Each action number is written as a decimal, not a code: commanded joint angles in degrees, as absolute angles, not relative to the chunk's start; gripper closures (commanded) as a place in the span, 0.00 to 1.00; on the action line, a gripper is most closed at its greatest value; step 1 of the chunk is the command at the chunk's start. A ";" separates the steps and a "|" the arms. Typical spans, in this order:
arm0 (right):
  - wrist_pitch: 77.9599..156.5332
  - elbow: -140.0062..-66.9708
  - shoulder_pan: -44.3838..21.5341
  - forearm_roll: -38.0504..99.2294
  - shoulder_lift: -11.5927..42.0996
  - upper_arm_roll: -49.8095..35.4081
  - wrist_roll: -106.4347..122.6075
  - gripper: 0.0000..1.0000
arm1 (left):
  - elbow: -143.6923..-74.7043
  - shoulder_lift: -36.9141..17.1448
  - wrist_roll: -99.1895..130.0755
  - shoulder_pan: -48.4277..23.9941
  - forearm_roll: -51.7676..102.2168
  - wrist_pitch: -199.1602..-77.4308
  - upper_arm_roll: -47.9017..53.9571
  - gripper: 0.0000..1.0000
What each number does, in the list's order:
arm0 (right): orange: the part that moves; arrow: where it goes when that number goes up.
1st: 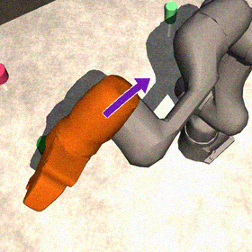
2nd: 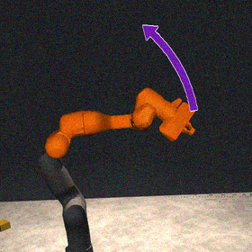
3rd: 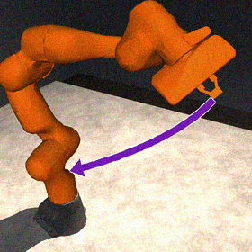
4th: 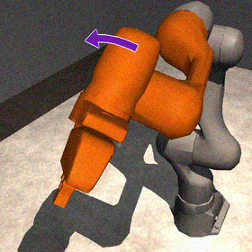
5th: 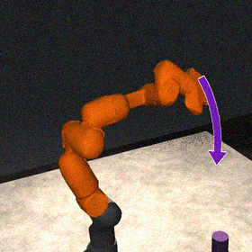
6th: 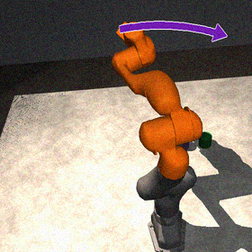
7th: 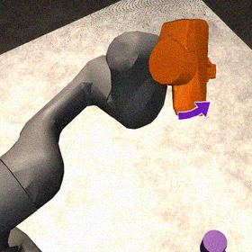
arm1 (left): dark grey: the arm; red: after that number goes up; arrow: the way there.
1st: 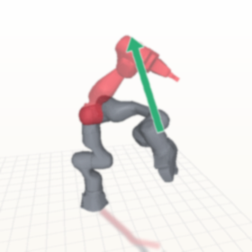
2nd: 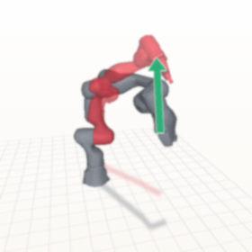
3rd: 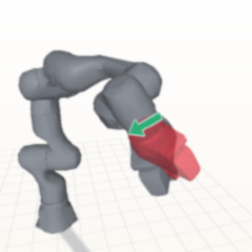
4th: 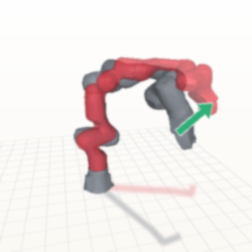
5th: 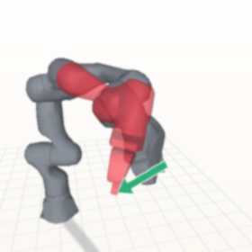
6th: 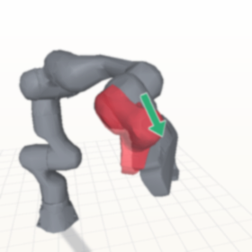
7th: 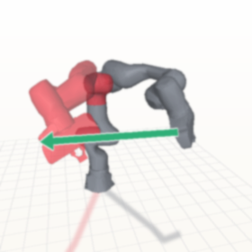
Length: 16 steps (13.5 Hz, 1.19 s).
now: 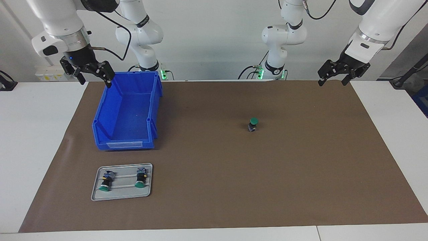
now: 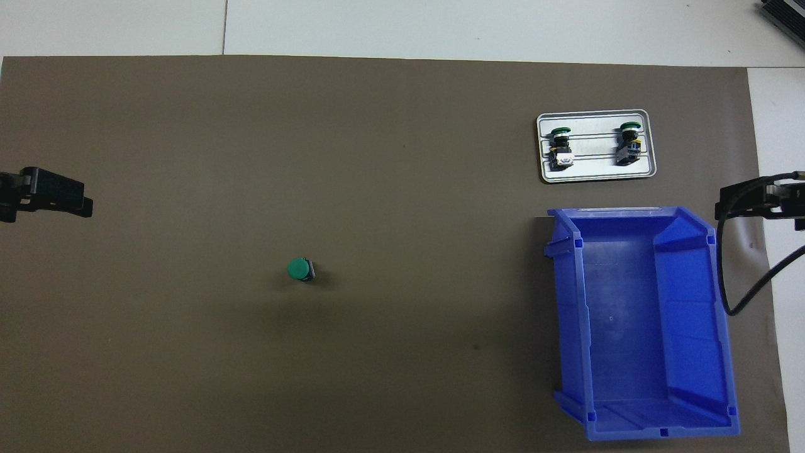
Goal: Place and press button with both arms
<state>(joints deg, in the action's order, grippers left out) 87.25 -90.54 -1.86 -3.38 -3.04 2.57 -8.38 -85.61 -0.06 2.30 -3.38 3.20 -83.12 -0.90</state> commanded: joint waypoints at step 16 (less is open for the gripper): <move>119.42 -87.72 -47.69 -0.69 22.64 2.11 -52.34 0.00 | -86.75 0.97 2.72 -2.99 2.20 -82.97 -0.53 0.00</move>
